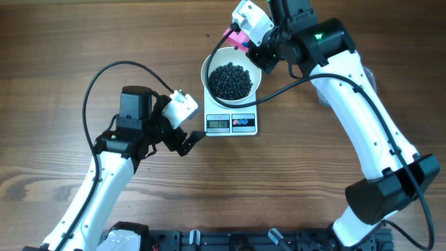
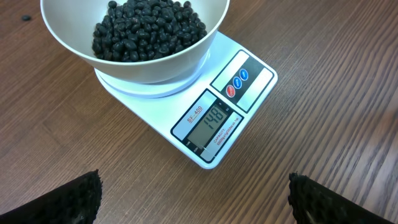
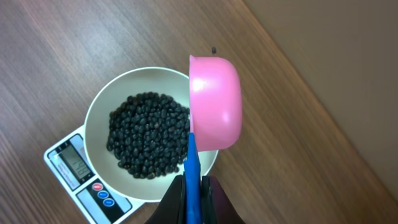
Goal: Scoop item into bowl and weigh 150g on scale
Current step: 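Move the scoop with right gripper back to the bean tub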
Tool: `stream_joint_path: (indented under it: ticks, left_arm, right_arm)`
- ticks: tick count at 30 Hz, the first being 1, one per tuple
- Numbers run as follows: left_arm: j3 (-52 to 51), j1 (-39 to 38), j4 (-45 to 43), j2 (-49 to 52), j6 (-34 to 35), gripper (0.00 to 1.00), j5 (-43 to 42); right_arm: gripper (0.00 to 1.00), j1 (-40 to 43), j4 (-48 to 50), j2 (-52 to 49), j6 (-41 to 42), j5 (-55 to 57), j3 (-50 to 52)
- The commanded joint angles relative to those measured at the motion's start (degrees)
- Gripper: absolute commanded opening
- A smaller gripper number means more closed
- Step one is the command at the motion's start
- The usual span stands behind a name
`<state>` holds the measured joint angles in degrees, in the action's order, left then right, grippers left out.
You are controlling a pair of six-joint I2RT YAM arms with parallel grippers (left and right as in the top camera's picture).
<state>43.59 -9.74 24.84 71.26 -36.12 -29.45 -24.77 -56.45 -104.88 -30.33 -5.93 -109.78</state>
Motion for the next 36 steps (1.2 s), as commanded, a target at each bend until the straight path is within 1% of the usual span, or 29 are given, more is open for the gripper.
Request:
stream_joint_path:
  ticks: [1, 8, 13, 17, 20, 23, 28, 32, 36]
  left_arm:
    - [-0.3, 0.2, 0.0, 0.2, 0.4, 1.00, -0.1]
    - [-0.3, 0.2, 0.0, 0.2, 0.4, 1.00, -0.1]
    - [-0.3, 0.2, 0.0, 0.2, 0.4, 1.00, -0.1]
    - [-0.3, 0.2, 0.0, 0.2, 0.4, 1.00, -0.1]
    - [-0.3, 0.2, 0.0, 0.2, 0.4, 1.00, -0.1]
    - [-0.3, 0.2, 0.0, 0.2, 0.4, 1.00, -0.1]
    - [-0.3, 0.2, 0.0, 0.2, 0.4, 1.00, -0.1]
    - [-0.3, 0.2, 0.0, 0.2, 0.4, 1.00, -0.1]
    - [-0.3, 0.2, 0.0, 0.2, 0.4, 1.00, -0.1]
  right_arm:
    - [0.04, -0.1, 0.8, 1.8, -1.2, 1.1, -1.7]
    - [0.04, -0.1, 1.1, 1.8, -0.6, 0.8, -1.7]
    - [0.04, 1.8, 1.8, 1.8, 6.0, -1.2, -1.7]
    - [0.04, 7.7, 1.7, 3.2, 13.1, -7.9, -1.7]
    - [0.04, 13.1, 1.1, 5.7, 18.3, -8.6, -1.7]
    - [0.04, 19.3, -1.6, 8.2, 18.7, -8.2, -1.7]
    - [0.04, 28.8, -10.8, 9.1, 18.8, -7.0, -1.7]
    - [0.04, 32.2, -14.1, 9.0, 18.7, -7.0, -1.6]
    - [0.04, 33.3, -16.5, 9.0, 18.6, -7.0, -1.6]
